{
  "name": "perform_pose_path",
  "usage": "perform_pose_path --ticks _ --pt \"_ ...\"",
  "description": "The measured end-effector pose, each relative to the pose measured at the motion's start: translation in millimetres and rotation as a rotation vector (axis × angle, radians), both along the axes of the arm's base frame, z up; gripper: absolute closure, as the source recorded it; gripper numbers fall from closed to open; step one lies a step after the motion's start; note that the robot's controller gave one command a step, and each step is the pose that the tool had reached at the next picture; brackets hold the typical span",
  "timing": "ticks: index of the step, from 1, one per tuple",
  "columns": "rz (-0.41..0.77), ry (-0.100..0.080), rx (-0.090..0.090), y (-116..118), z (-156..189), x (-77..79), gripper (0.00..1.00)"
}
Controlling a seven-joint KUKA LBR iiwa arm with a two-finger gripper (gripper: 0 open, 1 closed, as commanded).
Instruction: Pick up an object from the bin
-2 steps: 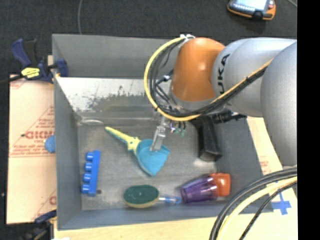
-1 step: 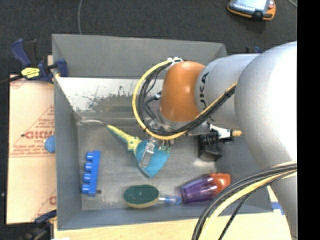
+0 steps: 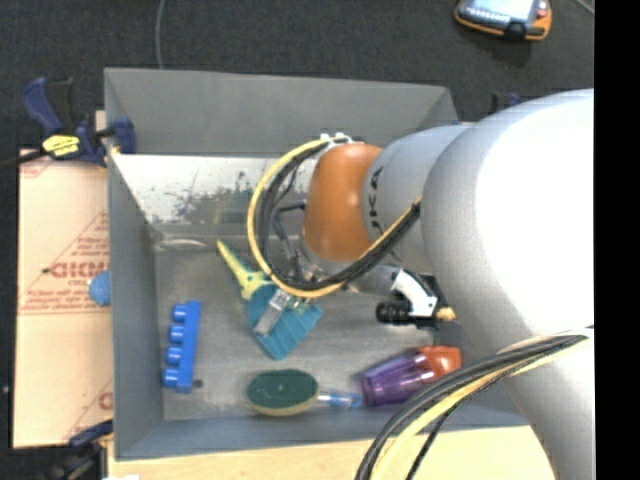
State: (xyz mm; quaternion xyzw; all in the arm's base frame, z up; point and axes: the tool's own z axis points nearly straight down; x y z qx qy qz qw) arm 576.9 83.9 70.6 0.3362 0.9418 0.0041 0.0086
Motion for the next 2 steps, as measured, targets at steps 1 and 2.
perform_pose_path --ticks 1,2 --pt "0.094 0.009 0.001 -10.0 3.2 6.8 1.0" --pt "0.094 0.009 0.001 -10.0 3.2 6.8 1.0"
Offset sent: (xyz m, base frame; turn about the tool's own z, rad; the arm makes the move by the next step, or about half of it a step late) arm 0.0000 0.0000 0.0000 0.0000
